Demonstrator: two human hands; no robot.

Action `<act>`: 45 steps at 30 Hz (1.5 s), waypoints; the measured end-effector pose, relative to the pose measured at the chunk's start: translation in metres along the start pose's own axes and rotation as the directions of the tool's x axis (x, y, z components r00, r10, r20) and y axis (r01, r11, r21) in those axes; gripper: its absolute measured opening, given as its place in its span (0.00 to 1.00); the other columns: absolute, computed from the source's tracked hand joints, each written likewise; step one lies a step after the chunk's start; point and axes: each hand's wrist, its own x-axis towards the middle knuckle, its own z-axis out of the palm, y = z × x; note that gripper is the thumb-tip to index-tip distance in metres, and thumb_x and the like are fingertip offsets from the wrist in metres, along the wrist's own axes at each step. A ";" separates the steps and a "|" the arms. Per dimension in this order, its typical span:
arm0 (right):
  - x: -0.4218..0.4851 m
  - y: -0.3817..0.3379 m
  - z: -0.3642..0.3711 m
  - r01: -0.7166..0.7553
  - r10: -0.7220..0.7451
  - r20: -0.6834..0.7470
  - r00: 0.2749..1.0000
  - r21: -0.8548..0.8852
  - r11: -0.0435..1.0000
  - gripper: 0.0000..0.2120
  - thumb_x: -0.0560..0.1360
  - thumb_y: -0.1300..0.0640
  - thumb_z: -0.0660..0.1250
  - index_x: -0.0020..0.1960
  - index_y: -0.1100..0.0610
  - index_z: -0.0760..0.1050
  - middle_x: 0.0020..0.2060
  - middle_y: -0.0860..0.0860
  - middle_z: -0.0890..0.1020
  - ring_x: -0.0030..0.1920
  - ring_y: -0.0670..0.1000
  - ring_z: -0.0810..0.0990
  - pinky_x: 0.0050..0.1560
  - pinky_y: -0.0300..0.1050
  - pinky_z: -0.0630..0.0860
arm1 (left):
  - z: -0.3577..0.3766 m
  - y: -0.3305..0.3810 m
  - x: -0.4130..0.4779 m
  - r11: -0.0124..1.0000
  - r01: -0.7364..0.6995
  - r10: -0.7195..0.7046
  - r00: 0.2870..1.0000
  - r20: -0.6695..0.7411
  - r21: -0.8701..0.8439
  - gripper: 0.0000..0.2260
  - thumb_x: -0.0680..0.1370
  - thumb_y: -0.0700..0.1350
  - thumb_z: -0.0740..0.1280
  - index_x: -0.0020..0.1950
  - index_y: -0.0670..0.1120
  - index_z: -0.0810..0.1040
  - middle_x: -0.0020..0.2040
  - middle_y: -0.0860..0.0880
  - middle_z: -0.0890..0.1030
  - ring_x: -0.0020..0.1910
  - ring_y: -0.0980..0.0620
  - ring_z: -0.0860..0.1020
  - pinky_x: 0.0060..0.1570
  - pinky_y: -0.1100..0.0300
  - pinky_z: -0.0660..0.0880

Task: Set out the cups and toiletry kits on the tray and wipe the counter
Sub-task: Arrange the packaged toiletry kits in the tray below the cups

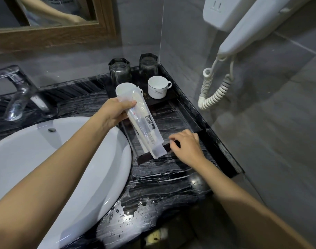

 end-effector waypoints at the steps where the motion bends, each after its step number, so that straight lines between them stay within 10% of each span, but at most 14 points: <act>1: 0.004 -0.007 -0.005 -0.050 0.051 -0.012 0.999 0.106 0.993 0.14 0.78 0.50 0.58 0.57 0.52 0.79 0.53 0.47 0.82 0.59 0.48 0.71 0.59 0.43 0.58 | 0.002 0.001 0.000 1.000 0.000 0.000 1.000 0.012 -0.007 0.06 0.74 0.35 0.66 0.50 0.42 0.78 0.44 0.47 0.81 0.38 0.55 0.81 0.34 0.65 0.79; 5: 0.021 -0.042 -0.029 -0.220 0.148 0.164 0.975 0.651 0.727 0.12 0.78 0.48 0.60 0.42 0.52 0.78 0.38 0.49 0.79 0.41 0.45 0.74 0.44 0.41 0.72 | 0.012 0.001 0.000 1.000 -0.012 0.014 0.996 0.091 -0.016 0.05 0.75 0.35 0.65 0.47 0.43 0.78 0.39 0.49 0.83 0.37 0.55 0.82 0.37 0.64 0.80; 13: 0.030 -0.047 -0.032 -0.281 0.282 0.133 0.950 0.758 0.589 0.12 0.74 0.56 0.68 0.47 0.66 0.81 0.50 0.69 0.79 0.47 0.66 0.78 0.43 0.41 0.72 | 0.009 -0.002 0.001 0.998 0.021 -0.013 0.990 0.144 -0.059 0.06 0.77 0.35 0.63 0.48 0.43 0.78 0.34 0.52 0.85 0.39 0.54 0.82 0.42 0.62 0.81; 18: 0.041 -0.030 -0.042 -0.341 0.378 0.156 0.913 0.800 0.494 0.07 0.74 0.59 0.69 0.49 0.61 0.82 0.39 0.53 0.82 0.45 0.50 0.79 0.49 0.43 0.76 | -0.005 -0.002 0.000 0.982 0.059 -0.033 0.989 0.146 -0.177 0.08 0.78 0.35 0.61 0.54 0.40 0.76 0.39 0.46 0.86 0.41 0.52 0.85 0.36 0.64 0.80; 28: 0.079 -0.006 -0.019 -0.576 0.465 0.356 0.811 0.347 0.740 0.19 0.69 0.57 0.74 0.53 0.69 0.79 0.47 0.58 0.82 0.47 0.54 0.80 0.48 0.46 0.75 | -0.050 0.009 0.008 0.978 0.050 -0.039 0.997 0.062 -0.202 0.09 0.77 0.34 0.60 0.53 0.42 0.76 0.40 0.47 0.86 0.41 0.54 0.84 0.40 0.64 0.81; 45: 0.104 -0.033 0.033 -0.627 0.565 0.283 0.775 0.227 0.745 0.09 0.72 0.55 0.71 0.47 0.60 0.82 0.48 0.58 0.84 0.48 0.58 0.83 0.48 0.46 0.80 | -0.086 -0.002 0.010 0.987 0.051 -0.053 0.999 -0.008 -0.152 0.08 0.76 0.34 0.62 0.52 0.41 0.77 0.41 0.46 0.86 0.44 0.51 0.84 0.38 0.63 0.80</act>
